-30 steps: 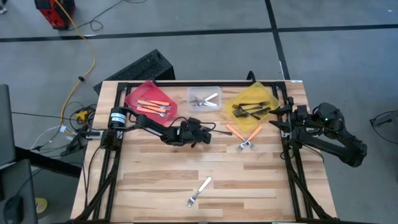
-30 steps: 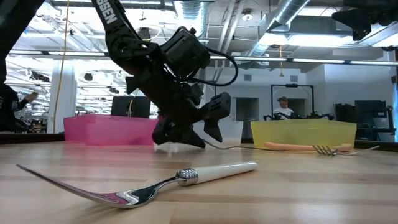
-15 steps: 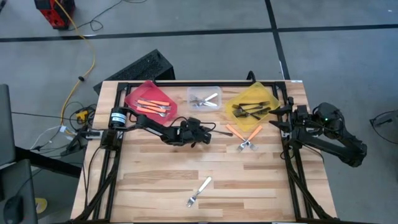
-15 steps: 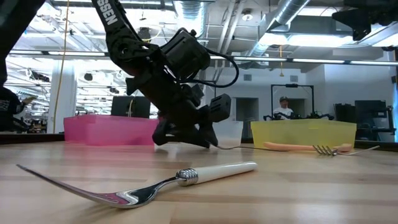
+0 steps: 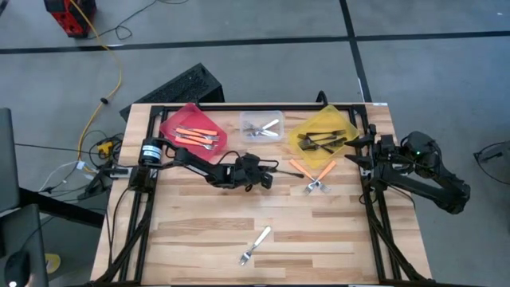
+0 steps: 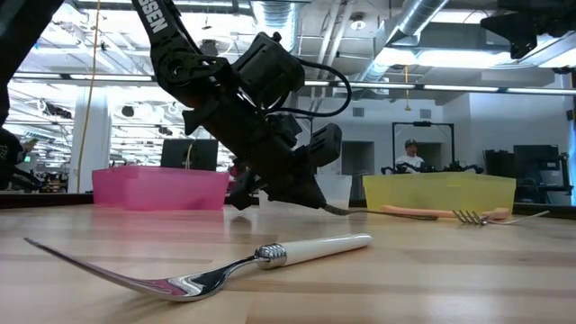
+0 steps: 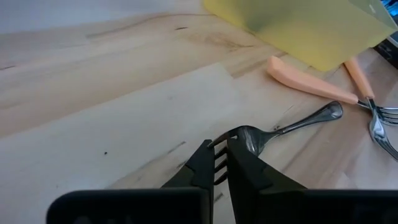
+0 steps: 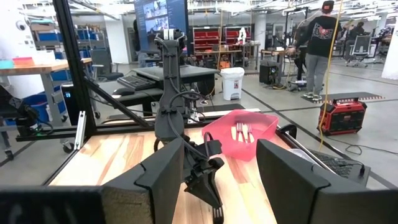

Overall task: Sort silverware by color (type)
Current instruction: Put the black fork into the yellow bin

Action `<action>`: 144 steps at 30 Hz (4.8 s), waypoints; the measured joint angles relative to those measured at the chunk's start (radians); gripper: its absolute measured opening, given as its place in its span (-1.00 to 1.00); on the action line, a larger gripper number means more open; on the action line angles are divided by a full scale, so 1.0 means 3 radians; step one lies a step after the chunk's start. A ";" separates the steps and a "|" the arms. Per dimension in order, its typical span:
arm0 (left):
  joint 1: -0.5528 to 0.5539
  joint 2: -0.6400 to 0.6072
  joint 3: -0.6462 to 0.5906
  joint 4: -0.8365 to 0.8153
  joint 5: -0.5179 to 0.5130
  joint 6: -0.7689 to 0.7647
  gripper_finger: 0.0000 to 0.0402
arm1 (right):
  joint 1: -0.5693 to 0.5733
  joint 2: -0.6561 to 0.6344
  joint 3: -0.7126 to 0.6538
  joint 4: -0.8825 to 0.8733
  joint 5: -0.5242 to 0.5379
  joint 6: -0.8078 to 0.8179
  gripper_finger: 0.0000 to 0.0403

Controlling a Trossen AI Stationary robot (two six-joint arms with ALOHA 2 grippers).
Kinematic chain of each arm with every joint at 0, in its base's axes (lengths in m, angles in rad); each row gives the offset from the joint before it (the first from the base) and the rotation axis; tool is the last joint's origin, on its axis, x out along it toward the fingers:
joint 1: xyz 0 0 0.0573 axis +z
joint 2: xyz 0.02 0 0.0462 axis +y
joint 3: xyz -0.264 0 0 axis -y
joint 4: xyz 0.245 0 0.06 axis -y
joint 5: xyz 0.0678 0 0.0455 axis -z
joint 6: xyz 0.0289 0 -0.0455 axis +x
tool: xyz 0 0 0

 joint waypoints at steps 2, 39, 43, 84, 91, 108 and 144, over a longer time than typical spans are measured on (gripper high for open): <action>0.0000 0.0000 0.0001 -0.0002 -0.0003 0.0011 -0.97 | 0.0000 0.0000 0.0000 0.0000 0.0000 0.0000 0.12; -0.0136 -0.0346 -0.0011 -0.0449 -0.0049 0.0204 -0.98 | 0.0000 0.0001 -0.0001 -0.0001 0.0001 0.0001 0.12; -0.0187 -0.0435 -0.0013 -0.0524 -0.0107 0.0244 -0.98 | 0.0000 0.0001 -0.0001 -0.0001 0.0001 0.0001 0.12; -0.0401 -0.1375 -0.0009 -0.1051 -0.0446 0.1104 -0.98 | 0.0000 0.0980 -0.0034 0.0155 0.0400 0.0082 0.12; -0.0433 -0.1384 -0.0008 -0.1380 -0.0279 0.1506 -0.96 | 0.0055 0.1612 -0.0034 0.0314 0.0437 -0.0060 0.20; -0.0371 -0.1376 -0.0019 -0.2142 -0.0199 0.2384 -0.08 | 0.0430 0.2323 -0.0034 0.0813 0.0511 -0.0111 0.30; -0.0694 -0.2062 -0.0027 -0.2688 -0.0503 0.1838 0.06 | 0.1375 0.5735 0.0995 0.3124 0.1852 -0.0425 0.30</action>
